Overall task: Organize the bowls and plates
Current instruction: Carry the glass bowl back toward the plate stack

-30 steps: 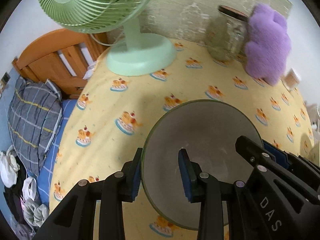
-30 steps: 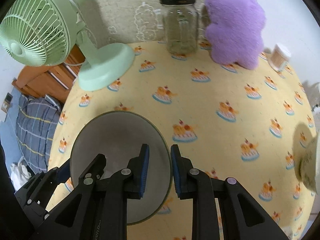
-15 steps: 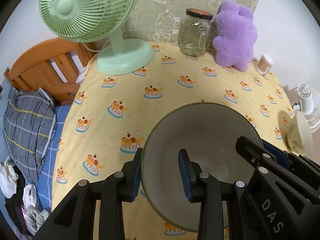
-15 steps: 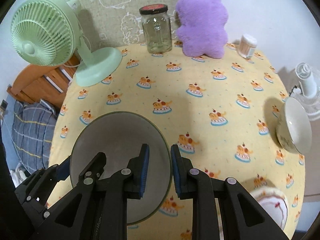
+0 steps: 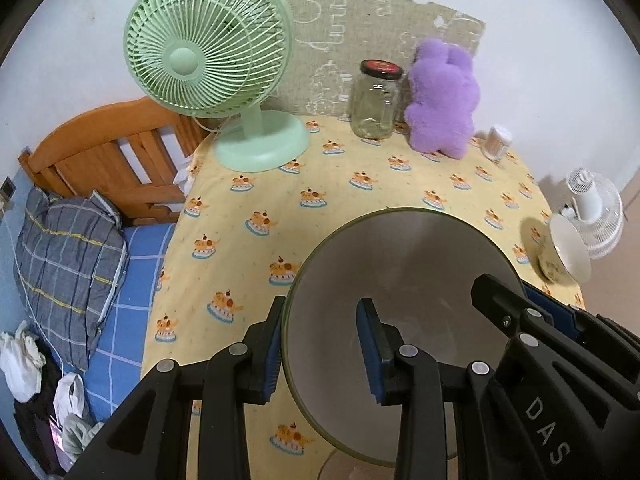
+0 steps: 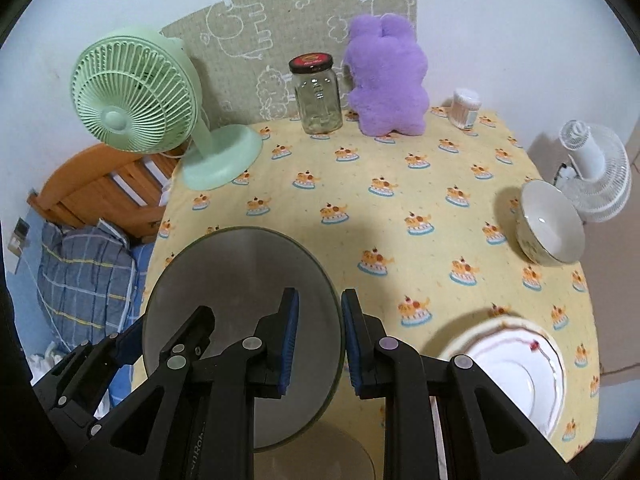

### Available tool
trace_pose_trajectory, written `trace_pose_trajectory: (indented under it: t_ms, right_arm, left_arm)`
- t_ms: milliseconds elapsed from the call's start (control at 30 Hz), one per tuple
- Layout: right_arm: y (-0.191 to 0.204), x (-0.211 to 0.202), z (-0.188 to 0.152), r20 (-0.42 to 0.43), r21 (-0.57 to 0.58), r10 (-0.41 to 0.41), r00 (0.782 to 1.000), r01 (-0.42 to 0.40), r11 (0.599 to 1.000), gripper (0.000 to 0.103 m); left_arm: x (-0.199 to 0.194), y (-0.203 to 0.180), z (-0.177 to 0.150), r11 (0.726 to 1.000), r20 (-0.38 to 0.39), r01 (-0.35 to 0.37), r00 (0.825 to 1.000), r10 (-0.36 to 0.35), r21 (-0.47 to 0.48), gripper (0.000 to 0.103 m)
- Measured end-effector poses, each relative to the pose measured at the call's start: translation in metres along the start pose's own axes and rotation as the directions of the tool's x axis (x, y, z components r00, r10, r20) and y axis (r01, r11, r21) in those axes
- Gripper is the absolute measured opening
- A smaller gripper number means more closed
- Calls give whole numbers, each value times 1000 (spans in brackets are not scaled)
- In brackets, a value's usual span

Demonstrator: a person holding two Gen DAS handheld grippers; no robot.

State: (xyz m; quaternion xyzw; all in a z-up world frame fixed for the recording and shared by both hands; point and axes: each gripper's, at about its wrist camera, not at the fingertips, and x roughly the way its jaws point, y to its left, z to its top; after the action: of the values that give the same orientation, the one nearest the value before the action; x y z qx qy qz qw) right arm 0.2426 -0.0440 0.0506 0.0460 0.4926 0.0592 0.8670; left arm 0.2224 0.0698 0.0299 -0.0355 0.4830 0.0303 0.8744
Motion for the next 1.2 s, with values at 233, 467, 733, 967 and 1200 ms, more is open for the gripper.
trace_pose_trajectory:
  t_ms: [233, 467, 733, 967, 1200]
  right_arm:
    - [-8, -26, -26, 4, 24, -21, 1000, 21, 999, 26]
    - [-12, -42, -53, -2, 45, -38, 999, 39, 998, 26]
    - [-15, -45, -86, -37, 74, -47, 998, 50, 996, 25]
    - [-14, -39, -112, -76, 100, -57, 995, 65, 993, 25]
    - [-14, -33, -128, -106, 124, -75, 992, 88, 988, 25]
  left_arm:
    - [-21, -6, -24, 999, 0, 26, 1000, -26, 35, 33]
    - [-30, -7, -48, 998, -18, 56, 998, -55, 41, 33]
    - [-30, -5, -78, 996, -58, 75, 996, -72, 50, 33]
    - [-23, -1, -99, 994, -100, 88, 992, -81, 67, 33]
    - [-16, 0, -112, 991, -135, 107, 986, -94, 86, 33]
